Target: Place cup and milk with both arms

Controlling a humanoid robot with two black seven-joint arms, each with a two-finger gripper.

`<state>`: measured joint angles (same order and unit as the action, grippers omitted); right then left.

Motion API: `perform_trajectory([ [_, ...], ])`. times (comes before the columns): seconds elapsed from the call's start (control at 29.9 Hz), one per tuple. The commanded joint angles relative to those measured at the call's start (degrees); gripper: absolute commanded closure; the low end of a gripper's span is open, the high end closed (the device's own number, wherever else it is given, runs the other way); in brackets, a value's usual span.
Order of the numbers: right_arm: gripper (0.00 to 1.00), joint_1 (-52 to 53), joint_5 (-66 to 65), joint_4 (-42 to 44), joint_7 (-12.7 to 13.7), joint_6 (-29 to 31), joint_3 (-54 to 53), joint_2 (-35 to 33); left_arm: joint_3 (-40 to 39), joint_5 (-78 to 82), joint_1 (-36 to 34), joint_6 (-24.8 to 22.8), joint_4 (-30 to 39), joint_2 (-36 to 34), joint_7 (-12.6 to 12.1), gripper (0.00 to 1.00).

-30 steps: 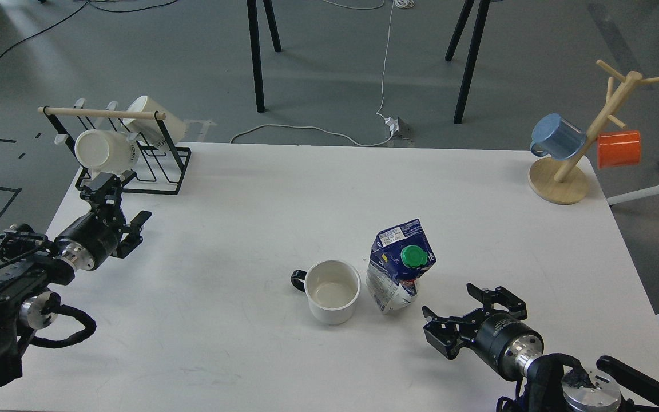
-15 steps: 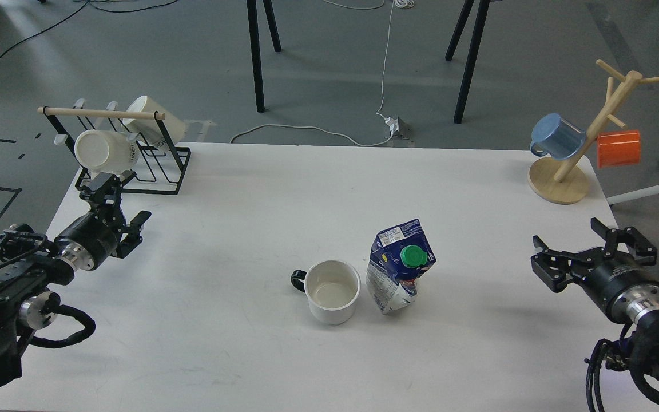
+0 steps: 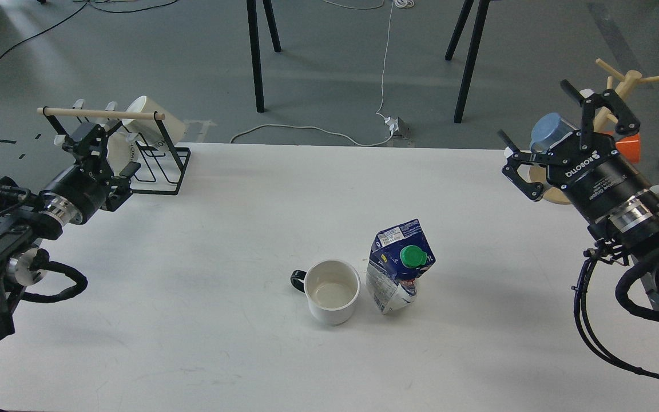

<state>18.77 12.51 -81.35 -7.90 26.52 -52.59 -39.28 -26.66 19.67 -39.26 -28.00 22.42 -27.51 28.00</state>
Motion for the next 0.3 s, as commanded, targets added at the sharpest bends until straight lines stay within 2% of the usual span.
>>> perform_trajectory([
  [0.0, 0.01, 1.35, -0.21, 4.09, -0.1, 1.48, 1.87, 0.43, -0.14, 0.19, -0.73, 0.0, -0.01, -0.79, 0.0, 0.01],
  [0.27, 0.01, 3.46, -0.03, 9.72, -0.27, 1.48, 0.82, 5.27, 0.12, 0.45, -1.97, 0.0, 0.34, -0.71, 0.0, 0.01],
])
